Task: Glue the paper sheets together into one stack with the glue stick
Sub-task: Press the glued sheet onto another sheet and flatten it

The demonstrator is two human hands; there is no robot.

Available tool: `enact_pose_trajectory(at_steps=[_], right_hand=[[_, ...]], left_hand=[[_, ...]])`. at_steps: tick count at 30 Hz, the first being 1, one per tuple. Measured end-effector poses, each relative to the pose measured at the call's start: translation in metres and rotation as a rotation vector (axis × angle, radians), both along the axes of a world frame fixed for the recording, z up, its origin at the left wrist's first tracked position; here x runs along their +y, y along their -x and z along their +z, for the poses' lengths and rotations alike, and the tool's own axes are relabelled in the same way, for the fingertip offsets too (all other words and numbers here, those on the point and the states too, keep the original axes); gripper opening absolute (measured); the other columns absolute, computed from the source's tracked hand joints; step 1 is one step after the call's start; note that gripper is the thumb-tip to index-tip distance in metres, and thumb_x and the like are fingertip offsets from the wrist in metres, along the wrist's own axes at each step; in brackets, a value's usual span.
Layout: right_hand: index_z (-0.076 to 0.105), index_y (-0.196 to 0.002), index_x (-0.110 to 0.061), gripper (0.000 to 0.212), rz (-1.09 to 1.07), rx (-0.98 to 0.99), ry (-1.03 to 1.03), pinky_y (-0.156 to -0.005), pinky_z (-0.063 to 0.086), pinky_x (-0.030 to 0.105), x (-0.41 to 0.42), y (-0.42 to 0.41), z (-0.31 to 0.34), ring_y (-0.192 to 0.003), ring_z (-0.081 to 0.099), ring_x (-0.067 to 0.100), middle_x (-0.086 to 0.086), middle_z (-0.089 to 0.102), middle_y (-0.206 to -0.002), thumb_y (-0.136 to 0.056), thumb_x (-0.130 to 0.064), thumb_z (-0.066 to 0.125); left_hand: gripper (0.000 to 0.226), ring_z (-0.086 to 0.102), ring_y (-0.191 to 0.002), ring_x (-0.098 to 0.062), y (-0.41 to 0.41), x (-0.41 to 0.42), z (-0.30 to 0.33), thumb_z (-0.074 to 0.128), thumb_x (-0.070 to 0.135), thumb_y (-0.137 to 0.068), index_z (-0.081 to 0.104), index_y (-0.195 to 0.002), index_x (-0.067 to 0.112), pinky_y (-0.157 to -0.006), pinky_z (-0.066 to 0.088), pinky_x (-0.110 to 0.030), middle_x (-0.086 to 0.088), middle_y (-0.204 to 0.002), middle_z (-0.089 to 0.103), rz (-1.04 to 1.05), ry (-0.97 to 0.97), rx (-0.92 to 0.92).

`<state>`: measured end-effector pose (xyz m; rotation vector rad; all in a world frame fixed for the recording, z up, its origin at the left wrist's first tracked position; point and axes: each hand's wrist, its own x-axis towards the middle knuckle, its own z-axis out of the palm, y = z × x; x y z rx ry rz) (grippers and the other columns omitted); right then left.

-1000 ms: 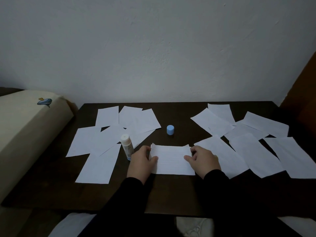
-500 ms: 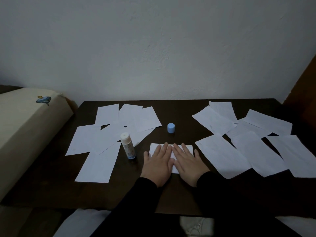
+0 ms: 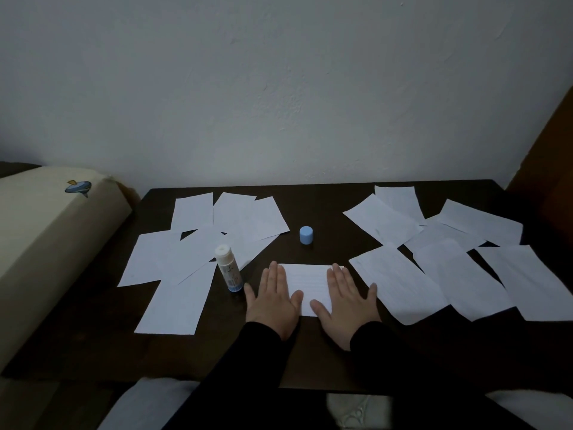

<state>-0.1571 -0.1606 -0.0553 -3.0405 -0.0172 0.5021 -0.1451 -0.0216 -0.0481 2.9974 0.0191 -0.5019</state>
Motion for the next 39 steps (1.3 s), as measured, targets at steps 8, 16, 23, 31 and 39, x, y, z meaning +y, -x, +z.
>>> enact_pose_trajectory(at_steps=[8,16,23,31,39], right_hand=[[-0.016,-0.152,-0.013,0.07,-0.017,0.094,0.063,-0.113,-0.004,0.061,-0.001,0.013,0.011,-0.147,-0.017,0.021,0.005,-0.022,-0.159,-0.101,-0.051,0.015],[0.018,-0.153,-0.018,0.062,0.046,-0.151,-0.084,-0.115,0.006,0.055,-0.002,0.007,0.026,-0.148,0.004,0.025,0.002,0.013,-0.161,-0.1,-0.051,0.025],[-0.008,-0.154,-0.027,0.071,0.194,0.017,-0.053,-0.115,-0.005,0.056,-0.011,-0.005,0.01,-0.147,-0.017,0.02,-0.003,-0.018,-0.161,-0.098,-0.061,0.02],[-0.009,-0.153,-0.031,0.075,0.127,0.012,-0.027,-0.113,-0.004,0.062,-0.008,-0.006,0.007,-0.148,-0.015,0.019,-0.004,-0.019,-0.16,-0.095,-0.065,0.024],[0.007,-0.154,-0.029,0.07,0.143,-0.063,-0.053,-0.114,-0.005,0.059,-0.003,-0.003,0.02,-0.149,-0.008,0.024,-0.001,-0.003,-0.162,-0.096,-0.058,0.034]], left_hand=[[0.06,-0.011,-0.147,-0.019,0.01,0.01,0.013,0.014,0.042,-0.103,-0.01,-0.152,0.016,-0.115,-0.005,-0.052,-0.001,-0.16,-0.017,-0.023,-0.073,0.072],[0.059,0.011,-0.147,-0.02,0.004,0.006,0.029,0.039,0.027,-0.1,0.012,-0.152,0.016,-0.117,0.01,-0.049,-0.002,-0.16,0.013,-0.101,0.08,-0.2],[0.059,-0.01,-0.147,-0.014,0.002,0.008,0.009,0.02,0.042,-0.103,-0.003,-0.153,0.02,-0.116,0.001,-0.053,0.004,-0.161,-0.012,-0.198,0.05,-0.008],[0.056,0.015,-0.146,-0.016,0.012,0.032,0.023,0.04,0.035,-0.101,0.022,-0.151,0.019,-0.118,0.016,-0.045,0.002,-0.161,0.011,-0.141,0.093,-0.027],[0.027,0.057,-0.077,-0.008,0.022,0.073,0.033,0.062,0.044,-0.089,0.059,-0.078,0.019,-0.073,0.048,-0.026,0.004,-0.082,0.063,0.345,0.406,-0.305]])
